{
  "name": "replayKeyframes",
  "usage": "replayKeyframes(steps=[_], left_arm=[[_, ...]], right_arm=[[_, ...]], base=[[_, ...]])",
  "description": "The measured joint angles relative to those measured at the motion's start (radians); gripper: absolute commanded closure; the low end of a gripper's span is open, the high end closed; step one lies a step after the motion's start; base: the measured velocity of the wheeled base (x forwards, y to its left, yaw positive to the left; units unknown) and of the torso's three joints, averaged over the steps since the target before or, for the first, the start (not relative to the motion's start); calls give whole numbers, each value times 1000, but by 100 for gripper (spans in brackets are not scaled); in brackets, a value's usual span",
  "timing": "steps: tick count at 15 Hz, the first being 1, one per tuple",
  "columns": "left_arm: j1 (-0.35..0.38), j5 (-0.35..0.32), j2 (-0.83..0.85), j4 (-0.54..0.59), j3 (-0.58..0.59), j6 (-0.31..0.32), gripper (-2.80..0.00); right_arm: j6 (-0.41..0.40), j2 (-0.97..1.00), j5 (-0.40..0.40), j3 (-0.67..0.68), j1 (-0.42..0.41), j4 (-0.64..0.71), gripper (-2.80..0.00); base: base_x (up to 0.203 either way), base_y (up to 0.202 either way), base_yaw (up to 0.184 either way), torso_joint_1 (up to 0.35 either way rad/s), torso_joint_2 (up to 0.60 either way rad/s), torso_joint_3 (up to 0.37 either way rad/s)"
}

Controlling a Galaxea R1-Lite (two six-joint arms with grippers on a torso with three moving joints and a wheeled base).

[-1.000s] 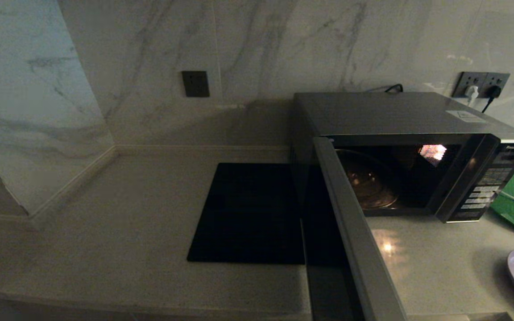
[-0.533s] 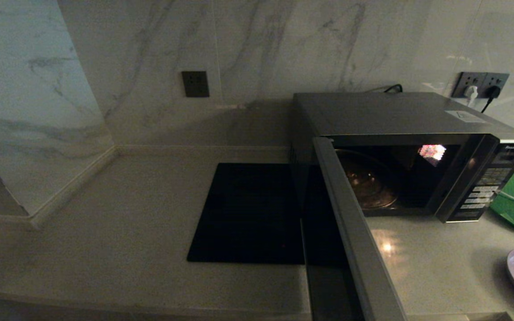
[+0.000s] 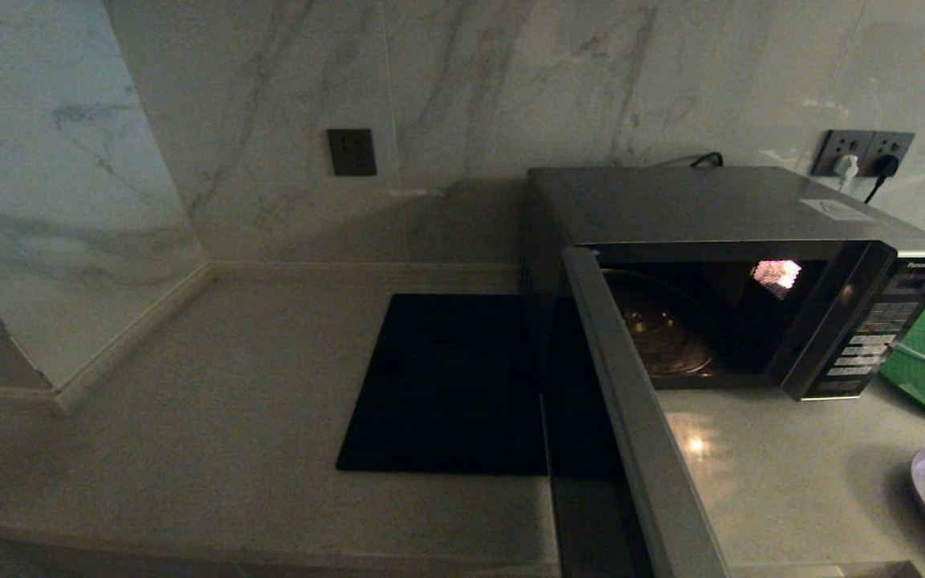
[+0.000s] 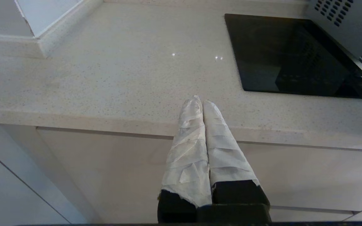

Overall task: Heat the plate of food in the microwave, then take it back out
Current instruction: Close the microwave oven

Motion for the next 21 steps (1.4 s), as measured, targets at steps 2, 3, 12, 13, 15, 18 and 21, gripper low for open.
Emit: replayKeyframes(steps=[2,3,12,13,15,18,21], left_arm=[[0,0,0,0,0,0,0],[0,0,0,-1,0,0,0],[0,0,0,0,0,0,0],[0,0,0,0,0,0,0],[0,0,0,0,0,0,0],[0,0,0,0,0,0,0],[0,0,0,0,0,0,0]], right_arm=[[-10,90,49,-29,45,1,0],[-28,145,53,-39,68,-6,0],[-101,526,-162,-59,194,-257,0],[-100,550,-212,-59,217,-260,0],[-97,582,-247,-57,247,-256,0],[-36,616,-320,-48,273,-248,0],[-7,629,-341,-22,279,-193,0]], base=[[0,0,0,0,0,0],[0,0,0,0,0,0],[0,0,0,0,0,0],[0,0,0,0,0,0],[0,0,0,0,0,0],[0,0,0,0,0,0],[0,0,0,0,0,0]])
